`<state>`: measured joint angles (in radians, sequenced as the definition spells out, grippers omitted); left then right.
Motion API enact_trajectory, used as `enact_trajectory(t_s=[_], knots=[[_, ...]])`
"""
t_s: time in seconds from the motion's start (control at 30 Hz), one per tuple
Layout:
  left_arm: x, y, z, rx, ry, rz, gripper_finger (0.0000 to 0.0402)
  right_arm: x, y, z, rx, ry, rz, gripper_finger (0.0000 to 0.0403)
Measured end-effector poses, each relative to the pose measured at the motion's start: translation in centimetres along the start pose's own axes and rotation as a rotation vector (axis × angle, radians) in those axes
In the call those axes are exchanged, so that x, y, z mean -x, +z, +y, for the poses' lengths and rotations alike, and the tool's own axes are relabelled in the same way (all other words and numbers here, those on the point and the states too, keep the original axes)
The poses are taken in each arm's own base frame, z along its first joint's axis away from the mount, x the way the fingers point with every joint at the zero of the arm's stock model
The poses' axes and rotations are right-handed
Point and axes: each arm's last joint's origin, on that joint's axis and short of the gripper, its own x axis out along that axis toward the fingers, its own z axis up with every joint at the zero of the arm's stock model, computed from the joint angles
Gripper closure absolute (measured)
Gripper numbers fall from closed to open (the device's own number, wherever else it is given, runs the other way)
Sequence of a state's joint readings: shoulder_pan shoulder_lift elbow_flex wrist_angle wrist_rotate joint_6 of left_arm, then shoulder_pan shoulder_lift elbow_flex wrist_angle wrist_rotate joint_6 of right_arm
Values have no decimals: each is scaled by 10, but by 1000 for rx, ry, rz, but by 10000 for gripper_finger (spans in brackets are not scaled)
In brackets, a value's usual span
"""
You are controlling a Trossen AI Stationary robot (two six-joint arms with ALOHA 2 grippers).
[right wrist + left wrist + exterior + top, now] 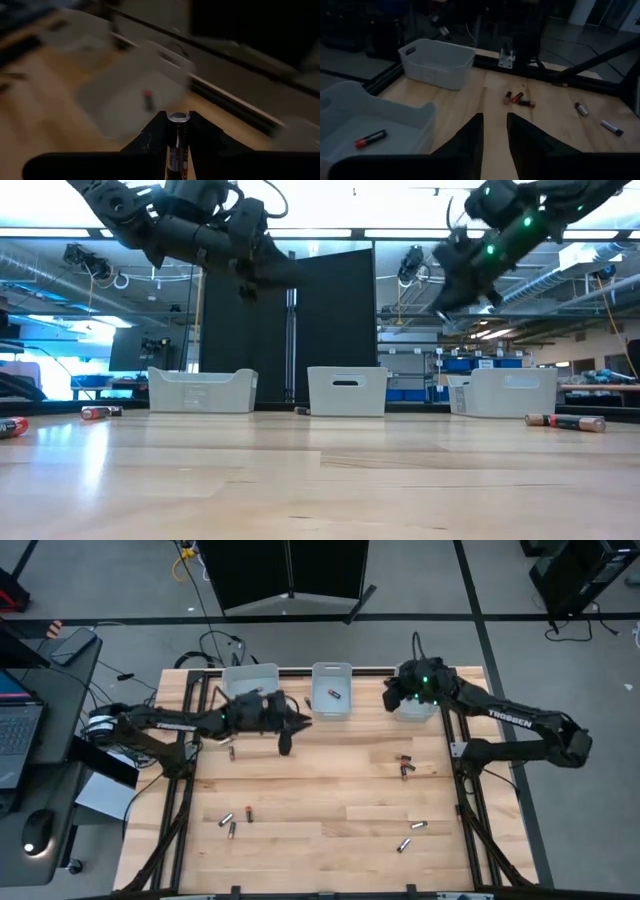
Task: Sort batteries
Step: Put the black silver battery into the right bin
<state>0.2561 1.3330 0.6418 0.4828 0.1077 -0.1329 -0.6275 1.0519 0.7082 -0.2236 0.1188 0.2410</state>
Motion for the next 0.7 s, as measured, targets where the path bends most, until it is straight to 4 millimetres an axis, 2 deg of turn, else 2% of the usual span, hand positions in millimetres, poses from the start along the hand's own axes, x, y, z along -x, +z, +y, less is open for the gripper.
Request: enact_trajectory(t_s=[0.17, 0.3, 0.43, 0.7], knots=[[5, 2, 35, 59, -6, 76, 356, -17, -6, -35, -76, -153, 109, 339], [7, 10, 56, 34, 55, 183, 393, -32, -16, -55, -119, -234, 213, 339], [8, 23, 72, -22, 101, 234, 393, -48, -27, -67, -150, -276, 297, 339], [1, 23, 92, -49, 144, 296, 397, -70, -45, -80, -203, -328, 420, 339]])
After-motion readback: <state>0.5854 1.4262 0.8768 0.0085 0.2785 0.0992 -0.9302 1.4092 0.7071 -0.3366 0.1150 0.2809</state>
